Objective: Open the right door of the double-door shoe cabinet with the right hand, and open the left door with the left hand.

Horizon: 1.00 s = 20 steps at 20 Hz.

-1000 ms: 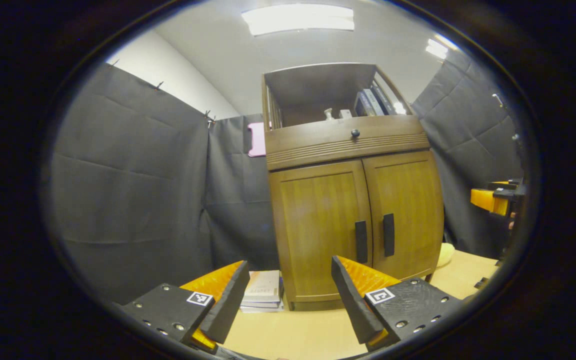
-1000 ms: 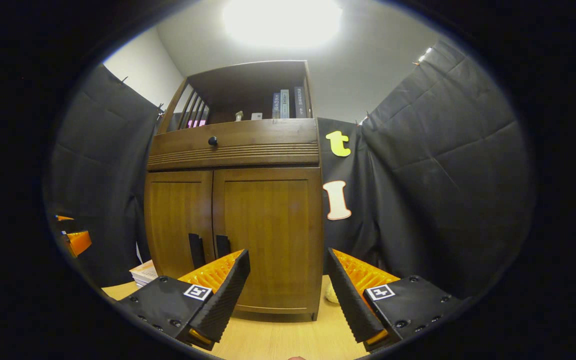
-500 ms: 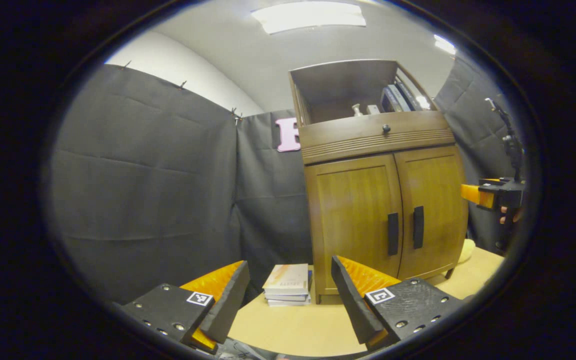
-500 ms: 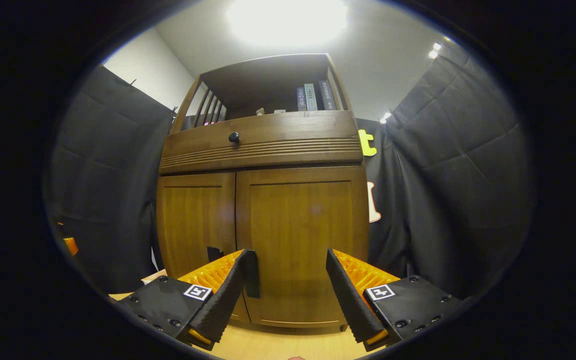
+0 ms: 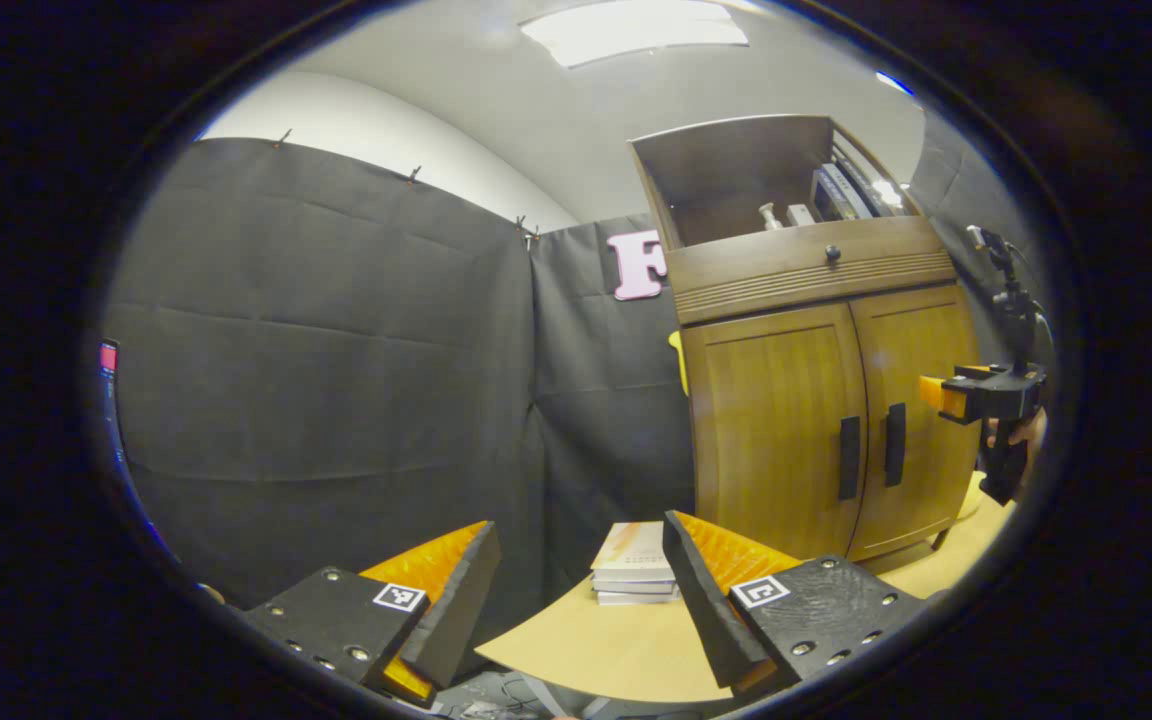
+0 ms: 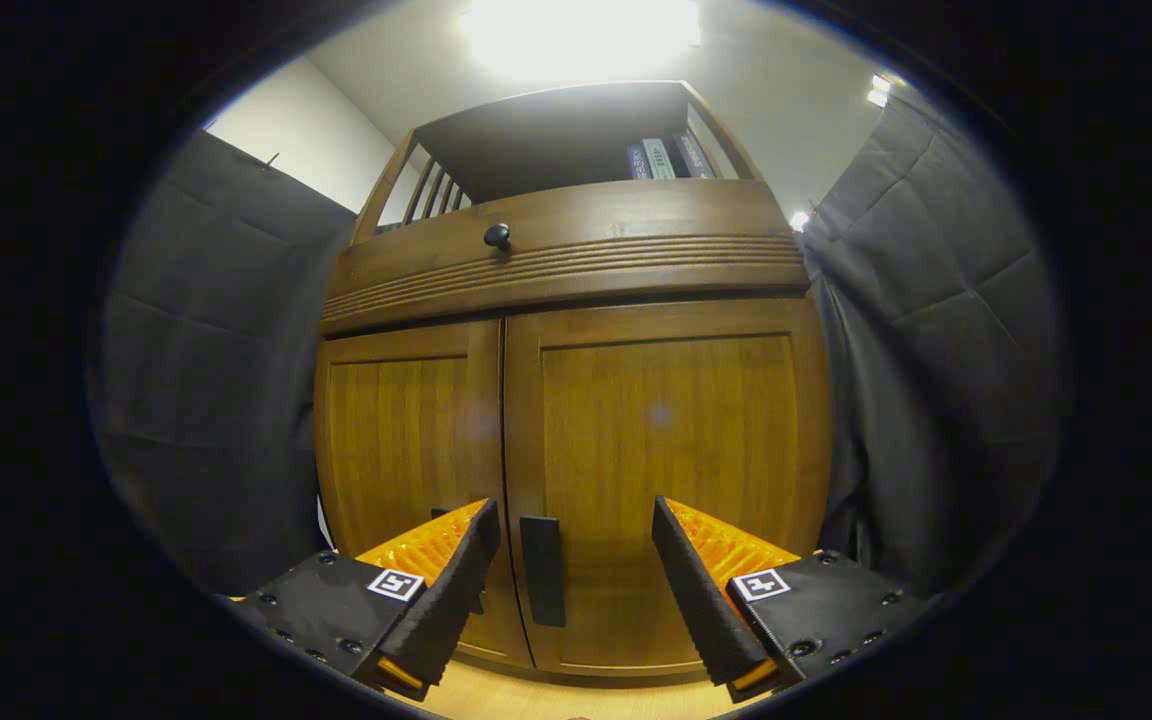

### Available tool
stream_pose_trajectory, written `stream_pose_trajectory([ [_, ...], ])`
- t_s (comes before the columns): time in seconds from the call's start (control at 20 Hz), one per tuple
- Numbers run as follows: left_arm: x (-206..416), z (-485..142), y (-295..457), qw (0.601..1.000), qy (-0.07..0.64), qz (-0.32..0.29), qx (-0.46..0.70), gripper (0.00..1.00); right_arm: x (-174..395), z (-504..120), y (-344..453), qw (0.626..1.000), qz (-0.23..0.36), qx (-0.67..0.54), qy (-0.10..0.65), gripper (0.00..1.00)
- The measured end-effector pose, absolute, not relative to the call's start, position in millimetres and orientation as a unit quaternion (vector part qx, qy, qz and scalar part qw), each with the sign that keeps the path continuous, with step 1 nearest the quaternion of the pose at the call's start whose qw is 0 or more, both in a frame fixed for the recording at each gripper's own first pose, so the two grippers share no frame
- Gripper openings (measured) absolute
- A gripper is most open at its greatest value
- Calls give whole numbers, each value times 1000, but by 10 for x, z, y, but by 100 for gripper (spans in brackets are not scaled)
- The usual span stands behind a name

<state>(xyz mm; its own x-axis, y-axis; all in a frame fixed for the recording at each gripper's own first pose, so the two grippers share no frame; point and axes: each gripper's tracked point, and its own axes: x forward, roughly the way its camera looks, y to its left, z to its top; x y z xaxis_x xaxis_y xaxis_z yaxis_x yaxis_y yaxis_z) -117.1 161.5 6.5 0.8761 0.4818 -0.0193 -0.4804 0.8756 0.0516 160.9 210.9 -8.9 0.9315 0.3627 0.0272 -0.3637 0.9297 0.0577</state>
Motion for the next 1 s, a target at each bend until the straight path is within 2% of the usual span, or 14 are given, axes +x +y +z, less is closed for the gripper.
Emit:
stream_pose_trajectory([
  [0.2,-1394,106,1789,960,14,277,27,96,1815,-288,2312,981,195,15,5,94],
  [0.3,-1464,122,1855,957,15,288,33,96,1905,-377,2383,980,195,17,16,96],
  [0.75,-1701,171,1961,949,20,312,45,96,2204,-785,2575,982,176,19,59,95],
  [0.9,-1703,162,1988,948,20,314,48,97,2259,-921,2607,982,172,21,79,75],
  [0.95,-1708,148,1990,948,21,315,47,97,2246,-920,2619,982,171,24,82,76],
  [1.0,-1705,147,1994,948,22,315,46,96,2257,-926,2635,982,168,26,84,67],
])
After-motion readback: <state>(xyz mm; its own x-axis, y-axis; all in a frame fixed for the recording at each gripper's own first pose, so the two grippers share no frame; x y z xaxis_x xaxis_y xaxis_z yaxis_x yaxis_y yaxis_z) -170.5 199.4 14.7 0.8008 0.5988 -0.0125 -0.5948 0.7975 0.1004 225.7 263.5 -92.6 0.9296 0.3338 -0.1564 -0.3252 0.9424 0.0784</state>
